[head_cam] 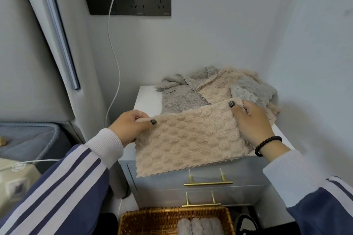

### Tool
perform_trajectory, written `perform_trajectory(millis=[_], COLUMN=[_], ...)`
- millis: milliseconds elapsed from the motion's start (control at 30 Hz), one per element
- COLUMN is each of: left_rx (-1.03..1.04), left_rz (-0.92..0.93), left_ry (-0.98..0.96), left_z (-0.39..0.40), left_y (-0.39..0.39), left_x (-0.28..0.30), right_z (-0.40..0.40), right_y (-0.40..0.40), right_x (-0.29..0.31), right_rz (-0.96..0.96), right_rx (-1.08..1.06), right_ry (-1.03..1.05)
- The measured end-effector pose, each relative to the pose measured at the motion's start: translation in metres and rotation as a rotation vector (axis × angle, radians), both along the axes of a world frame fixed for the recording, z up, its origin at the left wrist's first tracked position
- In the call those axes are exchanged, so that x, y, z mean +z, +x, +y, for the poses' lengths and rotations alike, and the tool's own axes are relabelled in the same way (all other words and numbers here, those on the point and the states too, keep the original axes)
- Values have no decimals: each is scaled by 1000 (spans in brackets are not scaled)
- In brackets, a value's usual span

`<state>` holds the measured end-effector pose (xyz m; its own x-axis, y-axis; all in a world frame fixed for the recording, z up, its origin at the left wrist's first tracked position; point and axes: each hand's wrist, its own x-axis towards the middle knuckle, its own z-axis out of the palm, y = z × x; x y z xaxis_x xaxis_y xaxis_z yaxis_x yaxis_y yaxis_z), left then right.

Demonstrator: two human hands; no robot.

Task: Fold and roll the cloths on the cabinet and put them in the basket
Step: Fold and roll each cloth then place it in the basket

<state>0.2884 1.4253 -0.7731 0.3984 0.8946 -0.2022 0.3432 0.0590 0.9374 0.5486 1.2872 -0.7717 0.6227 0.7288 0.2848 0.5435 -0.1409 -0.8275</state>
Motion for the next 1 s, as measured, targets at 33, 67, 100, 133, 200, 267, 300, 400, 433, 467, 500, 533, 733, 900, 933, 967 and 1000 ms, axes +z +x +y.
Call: perform_trajectory(millis=[33,67,100,133,200,267,300,400,433,467,500,533,733,900,933,967,1000], left_rx=[-3,-5,-5,1,29,66,72,48,50,59,71,82,9,-84,-90,-97,-108], left_rz=[-80,-166,-247,-308,-324,-259,-234,-205,-201,-197,-196,-203,-331,-370,-375,-381,-398], left_ry=[-28,-51,-68,-79,-80,-106,-148,-267,-287,-302,-310,-313,-324,-335,-333,-328,-328], left_z=[-2,-3,-5,-7,-9,-10,-11,-14,-15,-16,-18,-19,-26,-37,-39,-40,-41], left_y=[-1,-3,-4,-6,-7,-5,-3,6,10,13,17,20,31,39,41,42,43], left_x=[6,12,18,22,24,18,13,1,-1,-3,-3,-3,6,13,13,13,13], right_z=[-3,-6,-9,-12,-18,-18,-18,-14,-14,-13,-13,-13,-15,-12,-11,-10,-8], right_y=[0,1,2,4,8,15,17,22,22,21,20,19,-12,-54,-61,-68,-73], right_x=[5,9,14,18,21,17,13,2,1,2,4,5,31,31,28,25,22], right_rz=[-11,-20,-23,-25,-70,-132,-169,-291,-316,-322,-311,-290,-255,-250,-269,-282,-285], right_rx=[-9,-20,-29,-38,-63,-73,-84,-121,-132,-145,-156,-168,-178,27,66,104,139], right_ry=[15,37,66,91,88,16,-30,-76,-70,-63,-52,-28,151,181,178,173,166])
